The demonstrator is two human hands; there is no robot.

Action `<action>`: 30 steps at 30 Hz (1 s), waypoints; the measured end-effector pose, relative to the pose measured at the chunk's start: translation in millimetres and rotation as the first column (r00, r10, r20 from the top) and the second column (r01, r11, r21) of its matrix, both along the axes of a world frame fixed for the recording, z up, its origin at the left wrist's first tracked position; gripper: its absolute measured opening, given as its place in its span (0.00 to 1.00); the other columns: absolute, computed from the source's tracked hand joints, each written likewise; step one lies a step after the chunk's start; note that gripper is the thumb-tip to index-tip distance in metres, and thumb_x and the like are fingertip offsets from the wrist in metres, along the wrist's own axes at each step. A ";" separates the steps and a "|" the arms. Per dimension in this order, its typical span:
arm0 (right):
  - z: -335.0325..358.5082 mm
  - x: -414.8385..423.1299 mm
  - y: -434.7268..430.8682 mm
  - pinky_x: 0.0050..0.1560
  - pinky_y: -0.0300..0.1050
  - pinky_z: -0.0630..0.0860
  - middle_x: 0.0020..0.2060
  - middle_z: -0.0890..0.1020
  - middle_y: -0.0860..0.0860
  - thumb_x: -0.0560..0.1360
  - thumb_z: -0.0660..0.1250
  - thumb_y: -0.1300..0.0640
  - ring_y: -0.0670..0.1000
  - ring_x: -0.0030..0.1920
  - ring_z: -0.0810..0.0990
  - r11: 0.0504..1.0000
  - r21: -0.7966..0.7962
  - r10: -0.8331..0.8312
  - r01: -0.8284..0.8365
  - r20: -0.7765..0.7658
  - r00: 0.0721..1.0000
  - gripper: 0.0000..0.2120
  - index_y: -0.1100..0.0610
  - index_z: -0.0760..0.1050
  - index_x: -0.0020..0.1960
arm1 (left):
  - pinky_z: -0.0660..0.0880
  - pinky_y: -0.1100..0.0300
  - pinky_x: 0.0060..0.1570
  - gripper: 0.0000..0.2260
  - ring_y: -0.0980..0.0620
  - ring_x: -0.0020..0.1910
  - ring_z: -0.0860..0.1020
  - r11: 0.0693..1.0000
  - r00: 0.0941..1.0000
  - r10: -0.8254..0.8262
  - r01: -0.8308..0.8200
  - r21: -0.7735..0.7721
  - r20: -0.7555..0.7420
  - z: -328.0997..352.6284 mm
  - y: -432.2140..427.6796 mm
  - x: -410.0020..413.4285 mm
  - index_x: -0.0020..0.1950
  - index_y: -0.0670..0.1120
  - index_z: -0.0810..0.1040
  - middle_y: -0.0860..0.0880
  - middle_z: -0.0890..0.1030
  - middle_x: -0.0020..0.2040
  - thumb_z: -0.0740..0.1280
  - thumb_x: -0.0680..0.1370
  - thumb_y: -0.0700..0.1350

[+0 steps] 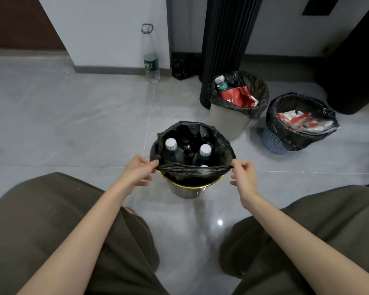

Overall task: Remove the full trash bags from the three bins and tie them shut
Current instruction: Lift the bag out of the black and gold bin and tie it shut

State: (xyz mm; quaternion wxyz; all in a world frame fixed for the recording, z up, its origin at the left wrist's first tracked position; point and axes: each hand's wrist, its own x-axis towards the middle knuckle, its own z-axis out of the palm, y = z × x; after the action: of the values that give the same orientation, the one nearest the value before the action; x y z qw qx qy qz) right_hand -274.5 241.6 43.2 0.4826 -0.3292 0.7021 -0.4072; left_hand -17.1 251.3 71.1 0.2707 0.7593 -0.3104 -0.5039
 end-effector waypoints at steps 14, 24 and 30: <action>-25.7 -10.9 -99.0 0.32 0.41 0.70 0.47 0.76 0.57 0.77 0.61 0.50 0.56 0.45 0.75 0.945 0.303 0.162 -0.123 -0.108 0.981 0.15 0.63 0.72 0.54 | 0.77 0.52 0.51 0.30 0.44 0.55 0.77 0.993 0.962 -0.116 0.118 0.008 0.246 -45.2 -93.8 15.3 0.66 0.43 0.71 0.46 0.77 0.60 0.66 0.71 0.62; -5.4 -1.3 -115.1 0.41 0.44 0.75 0.41 0.82 0.58 0.77 0.63 0.65 0.53 0.41 0.78 0.986 0.158 0.052 -0.052 0.003 0.999 0.07 0.62 0.78 0.41 | 0.65 0.58 0.40 0.08 0.50 0.40 0.69 0.956 0.985 0.168 -0.151 -0.252 0.047 -64.8 -105.6 19.7 0.42 0.44 0.74 0.45 0.72 0.39 0.61 0.79 0.44; 18.5 5.2 -98.2 0.31 0.27 0.67 0.33 0.76 0.47 0.77 0.61 0.67 0.44 0.32 0.72 0.941 -0.138 0.263 -0.308 -0.274 0.925 0.10 0.57 0.79 0.45 | 0.68 0.61 0.44 0.09 0.53 0.43 0.73 0.845 0.981 0.167 -0.089 -0.527 0.101 -32.0 -98.5 8.7 0.49 0.46 0.78 0.50 0.77 0.42 0.59 0.81 0.44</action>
State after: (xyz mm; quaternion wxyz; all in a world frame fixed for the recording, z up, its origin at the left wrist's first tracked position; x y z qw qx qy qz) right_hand -269.4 143.4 61.7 0.4124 -0.5191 0.6625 -0.3485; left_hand -8.5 152.8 39.2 0.4759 0.7109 -0.4020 -0.3263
